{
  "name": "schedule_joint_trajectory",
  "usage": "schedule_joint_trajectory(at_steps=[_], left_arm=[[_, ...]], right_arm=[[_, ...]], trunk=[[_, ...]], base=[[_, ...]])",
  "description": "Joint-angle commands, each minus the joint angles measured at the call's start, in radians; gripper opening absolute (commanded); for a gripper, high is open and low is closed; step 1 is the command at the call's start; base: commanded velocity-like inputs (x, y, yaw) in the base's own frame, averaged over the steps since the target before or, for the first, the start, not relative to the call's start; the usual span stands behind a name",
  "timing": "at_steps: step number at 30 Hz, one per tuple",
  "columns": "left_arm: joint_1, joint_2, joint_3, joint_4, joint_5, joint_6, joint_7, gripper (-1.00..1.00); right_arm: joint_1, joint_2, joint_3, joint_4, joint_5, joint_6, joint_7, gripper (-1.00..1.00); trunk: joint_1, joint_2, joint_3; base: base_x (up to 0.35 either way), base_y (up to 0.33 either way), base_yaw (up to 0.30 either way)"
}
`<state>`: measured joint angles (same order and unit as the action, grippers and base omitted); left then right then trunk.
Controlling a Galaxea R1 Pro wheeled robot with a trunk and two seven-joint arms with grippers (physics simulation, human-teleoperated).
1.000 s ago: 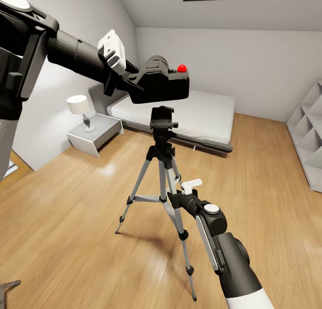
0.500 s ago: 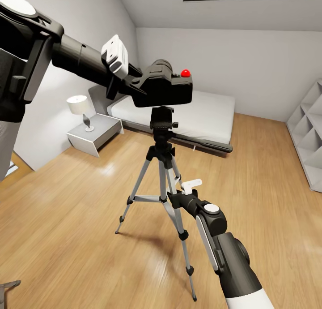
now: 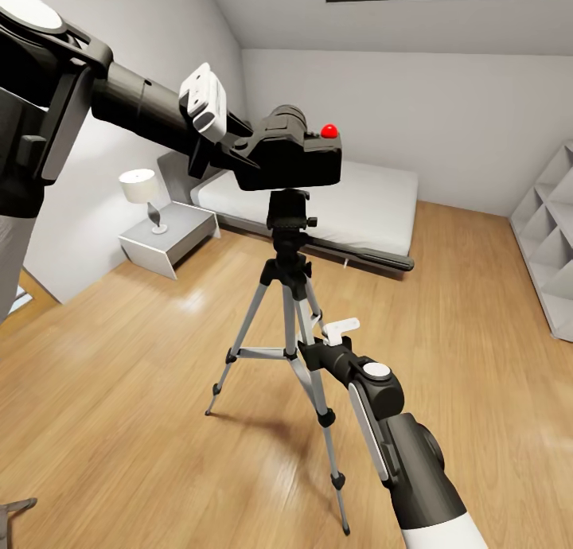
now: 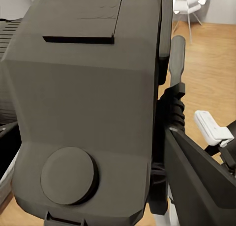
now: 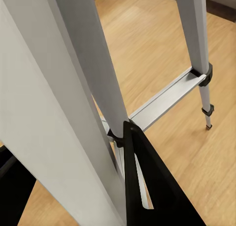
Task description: Attach the digital camera to the camera tripod in the bedroom.
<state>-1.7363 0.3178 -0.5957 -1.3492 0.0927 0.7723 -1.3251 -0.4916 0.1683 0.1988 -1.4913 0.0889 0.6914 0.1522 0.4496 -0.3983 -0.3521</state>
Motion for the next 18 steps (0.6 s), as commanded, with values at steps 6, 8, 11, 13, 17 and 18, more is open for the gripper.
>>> schedule_joint_trajectory(at_steps=[6,8,11,13,17,18], left_arm=[[-0.002,0.002,-0.003,0.001,0.006,0.007,0.000,-1.00],[-0.002,0.002,-0.007,0.002,0.007,0.008,0.000,-1.00],[-0.002,0.002,-0.022,0.003,0.007,0.008,0.001,-1.00],[-0.002,0.001,-0.031,0.004,0.007,0.009,0.001,-1.00],[-0.002,-0.001,-0.049,0.006,0.007,0.010,0.001,-1.00],[-0.002,-0.001,-0.052,0.007,0.008,0.011,0.001,-1.00]], right_arm=[[-0.001,0.000,-0.001,-0.001,0.028,0.003,0.006,-1.00],[-0.001,0.000,-0.001,-0.001,0.028,0.003,0.006,-1.00],[-0.001,0.000,-0.001,-0.001,0.028,0.003,0.006,-1.00],[-0.001,0.000,-0.001,0.000,0.028,0.003,0.006,-1.00],[-0.001,0.000,0.000,0.000,0.028,0.003,0.006,-1.00],[-0.001,0.000,0.000,0.000,0.028,0.003,0.006,-1.00]], trunk=[[0.001,-0.002,-0.002],[0.001,-0.002,-0.002],[0.001,-0.002,-0.002],[0.001,-0.002,-0.002],[0.001,-0.002,-0.002],[0.001,-0.002,-0.002]], base=[[0.000,0.000,0.000],[0.000,0.000,0.000],[0.000,0.000,0.000],[0.000,0.000,0.000],[0.000,0.000,0.000],[0.000,0.000,0.000]])
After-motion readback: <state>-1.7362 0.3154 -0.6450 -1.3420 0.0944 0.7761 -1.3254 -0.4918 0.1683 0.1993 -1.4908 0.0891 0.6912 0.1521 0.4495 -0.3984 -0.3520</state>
